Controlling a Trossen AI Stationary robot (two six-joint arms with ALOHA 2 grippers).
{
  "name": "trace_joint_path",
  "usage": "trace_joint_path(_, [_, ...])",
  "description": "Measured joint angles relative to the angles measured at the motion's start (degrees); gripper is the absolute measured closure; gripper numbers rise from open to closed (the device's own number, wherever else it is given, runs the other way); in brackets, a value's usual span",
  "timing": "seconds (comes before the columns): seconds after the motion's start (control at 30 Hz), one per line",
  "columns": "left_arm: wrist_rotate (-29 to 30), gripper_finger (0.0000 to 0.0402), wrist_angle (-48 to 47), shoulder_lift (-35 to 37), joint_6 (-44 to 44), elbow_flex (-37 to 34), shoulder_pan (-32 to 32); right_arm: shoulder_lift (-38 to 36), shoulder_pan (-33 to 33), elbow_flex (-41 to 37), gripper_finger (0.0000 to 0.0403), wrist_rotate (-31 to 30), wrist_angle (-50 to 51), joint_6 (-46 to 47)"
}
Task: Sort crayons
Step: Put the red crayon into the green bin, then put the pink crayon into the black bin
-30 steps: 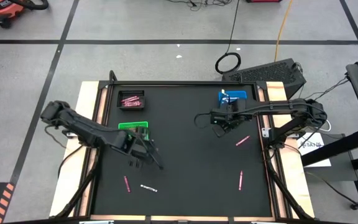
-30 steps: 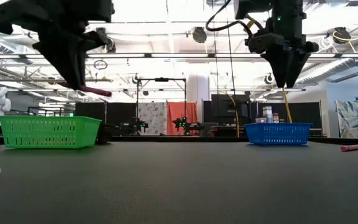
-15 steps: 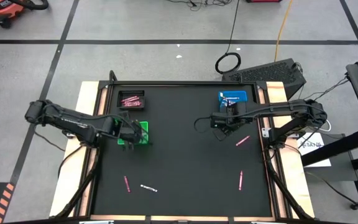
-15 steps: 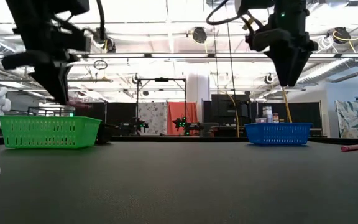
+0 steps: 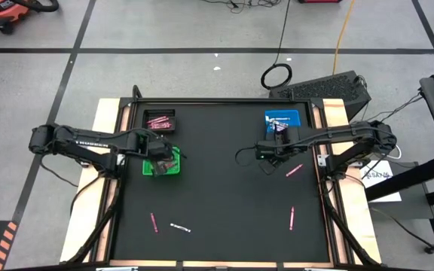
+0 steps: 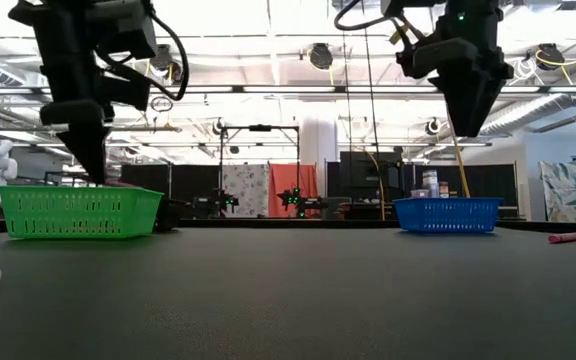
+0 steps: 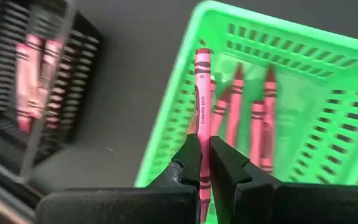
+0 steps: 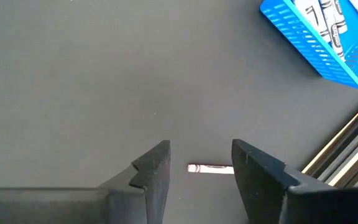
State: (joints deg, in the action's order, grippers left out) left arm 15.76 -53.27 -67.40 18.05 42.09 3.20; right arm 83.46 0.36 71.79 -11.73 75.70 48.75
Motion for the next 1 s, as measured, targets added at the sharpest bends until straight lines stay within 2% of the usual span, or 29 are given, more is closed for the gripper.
trace_joint_path(0.23, [-6.6,0.0391,3.0,-0.4,4.0,0.0,0.2,0.0,0.6,0.0,0.0246,-0.2,0.0,-0.4])
trace_joint_path(0.47, [-6.0,0.0387,4.4,-4.8,4.7,0.0,0.6,0.0,0.5,0.0,0.0246,-0.2,0.0,-1.5])
trace_joint_path(0.73, [-6.0,0.0347,4.8,-12.1,5.2,0.0,0.9,0.0,0.5,0.0,0.0246,0.2,0.0,-1.5])
trace_joint_path(0.9, [-6.3,0.0328,5.0,-13.2,5.2,0.0,0.9,0.0,0.5,0.0,0.0246,4.5,0.0,-2.0])
trace_joint_path(1.0, [-5.3,0.0327,4.7,-12.9,5.2,0.4,0.9,0.0,0.5,0.0,0.0246,4.6,0.0,-1.9])
